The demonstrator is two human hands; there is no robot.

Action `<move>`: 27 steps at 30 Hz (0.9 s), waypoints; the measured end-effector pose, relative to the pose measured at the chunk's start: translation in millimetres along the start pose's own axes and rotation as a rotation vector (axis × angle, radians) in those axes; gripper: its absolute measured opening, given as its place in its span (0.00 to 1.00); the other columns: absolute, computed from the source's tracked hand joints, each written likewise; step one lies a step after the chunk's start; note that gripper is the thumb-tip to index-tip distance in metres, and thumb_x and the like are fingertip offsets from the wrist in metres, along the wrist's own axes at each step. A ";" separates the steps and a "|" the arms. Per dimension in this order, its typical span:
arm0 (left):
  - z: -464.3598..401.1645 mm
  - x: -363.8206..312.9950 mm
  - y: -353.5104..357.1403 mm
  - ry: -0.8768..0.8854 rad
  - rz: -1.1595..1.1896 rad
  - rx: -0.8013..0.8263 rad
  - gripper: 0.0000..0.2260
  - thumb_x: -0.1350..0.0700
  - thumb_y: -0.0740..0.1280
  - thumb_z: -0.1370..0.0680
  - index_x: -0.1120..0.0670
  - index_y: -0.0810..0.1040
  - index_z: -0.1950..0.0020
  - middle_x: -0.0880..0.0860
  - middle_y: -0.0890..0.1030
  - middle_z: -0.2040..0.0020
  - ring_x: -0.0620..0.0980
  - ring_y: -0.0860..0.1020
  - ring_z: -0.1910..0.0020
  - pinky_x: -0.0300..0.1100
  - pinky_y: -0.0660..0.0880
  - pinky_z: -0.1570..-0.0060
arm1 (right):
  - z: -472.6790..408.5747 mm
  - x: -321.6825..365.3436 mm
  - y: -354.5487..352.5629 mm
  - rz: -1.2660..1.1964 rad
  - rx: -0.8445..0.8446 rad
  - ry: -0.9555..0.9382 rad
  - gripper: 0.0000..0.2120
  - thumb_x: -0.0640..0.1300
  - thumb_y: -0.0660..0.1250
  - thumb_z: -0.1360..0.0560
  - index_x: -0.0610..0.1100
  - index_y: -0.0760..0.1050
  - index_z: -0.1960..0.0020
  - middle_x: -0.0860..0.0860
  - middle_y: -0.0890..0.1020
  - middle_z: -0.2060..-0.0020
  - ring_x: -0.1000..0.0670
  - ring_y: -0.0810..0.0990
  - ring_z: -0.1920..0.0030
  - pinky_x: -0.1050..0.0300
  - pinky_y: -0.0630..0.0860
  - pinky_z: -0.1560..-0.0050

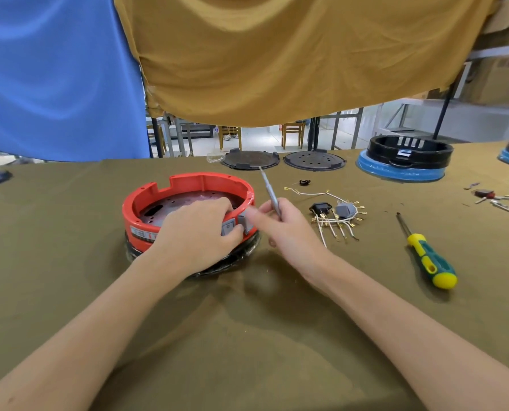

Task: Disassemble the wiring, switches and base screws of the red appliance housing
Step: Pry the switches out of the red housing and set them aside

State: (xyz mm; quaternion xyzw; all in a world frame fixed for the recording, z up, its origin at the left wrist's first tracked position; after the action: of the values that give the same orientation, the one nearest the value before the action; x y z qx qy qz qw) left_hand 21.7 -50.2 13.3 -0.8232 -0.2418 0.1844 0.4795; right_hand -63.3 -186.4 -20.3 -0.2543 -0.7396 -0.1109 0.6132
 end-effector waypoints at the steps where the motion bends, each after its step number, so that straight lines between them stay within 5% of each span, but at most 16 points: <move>1: 0.1 0.1 -0.5 0.000 0.006 0.000 0.12 0.41 0.60 0.23 0.48 0.72 0.55 0.44 0.77 0.62 0.46 0.75 0.63 0.39 0.60 0.71 | 0.6 -1.1 0.7 0.056 0.019 -0.034 0.12 0.48 0.71 0.23 0.42 0.72 0.48 0.62 0.69 0.75 0.61 0.67 0.72 0.67 0.65 0.65; 11: -1.3 5.3 -9.6 0.051 0.143 0.189 0.10 0.46 0.62 0.22 0.51 0.76 0.52 0.47 0.78 0.63 0.44 0.75 0.66 0.40 0.68 0.68 | 3.2 0.3 3.5 0.398 -0.102 -0.329 0.07 0.47 0.71 0.23 0.43 0.78 0.56 0.64 0.72 0.76 0.60 0.70 0.71 0.67 0.64 0.68; 15: -2.9 5.9 -10.9 0.076 0.186 0.241 0.09 0.52 0.62 0.20 0.55 0.78 0.52 0.49 0.78 0.64 0.44 0.73 0.69 0.38 0.67 0.68 | 5.2 2.0 8.2 0.471 -0.171 -0.394 0.09 0.45 0.72 0.26 0.45 0.74 0.61 0.58 0.69 0.75 0.59 0.70 0.71 0.66 0.65 0.69; 19: -3.9 7.9 -14.5 0.109 0.200 0.247 0.07 0.52 0.64 0.20 0.51 0.80 0.47 0.45 0.81 0.57 0.46 0.77 0.60 0.32 0.70 0.61 | -1.3 1.8 1.8 0.168 -0.208 -0.222 0.13 0.44 0.68 0.24 0.46 0.68 0.65 0.59 0.66 0.75 0.58 0.62 0.73 0.65 0.62 0.70; 22: -4.2 12.9 -17.5 0.094 0.179 0.228 0.13 0.47 0.66 0.21 0.47 0.78 0.37 0.43 0.81 0.46 0.44 0.78 0.49 0.41 0.75 0.46 | -9.1 0.0 -12.1 -0.124 -0.229 -0.028 0.09 0.46 0.63 0.21 0.46 0.70 0.59 0.55 0.64 0.71 0.55 0.62 0.71 0.59 0.66 0.68; 27: -3.1 18.3 -14.1 0.035 0.056 0.181 0.14 0.38 0.62 0.23 0.46 0.76 0.46 0.42 0.80 0.55 0.44 0.78 0.58 0.47 0.78 0.54 | -13.1 -4.4 -16.0 -0.465 -0.207 0.266 0.07 0.46 0.61 0.21 0.45 0.73 0.55 0.54 0.60 0.73 0.55 0.58 0.74 0.62 0.59 0.75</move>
State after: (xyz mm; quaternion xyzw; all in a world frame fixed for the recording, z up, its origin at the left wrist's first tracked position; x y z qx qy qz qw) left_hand 35.2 -35.9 25.8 -0.7861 -0.1927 0.2043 0.5507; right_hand -59.8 -207.3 -19.2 -0.1226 -0.6759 -0.3558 0.6336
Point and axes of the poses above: each hand's wrist, its own z-axis away from the middle knuckle, its own y-axis out of the palm, x = y × z, the point moved 2 cm from there along -z, towards the middle knuckle
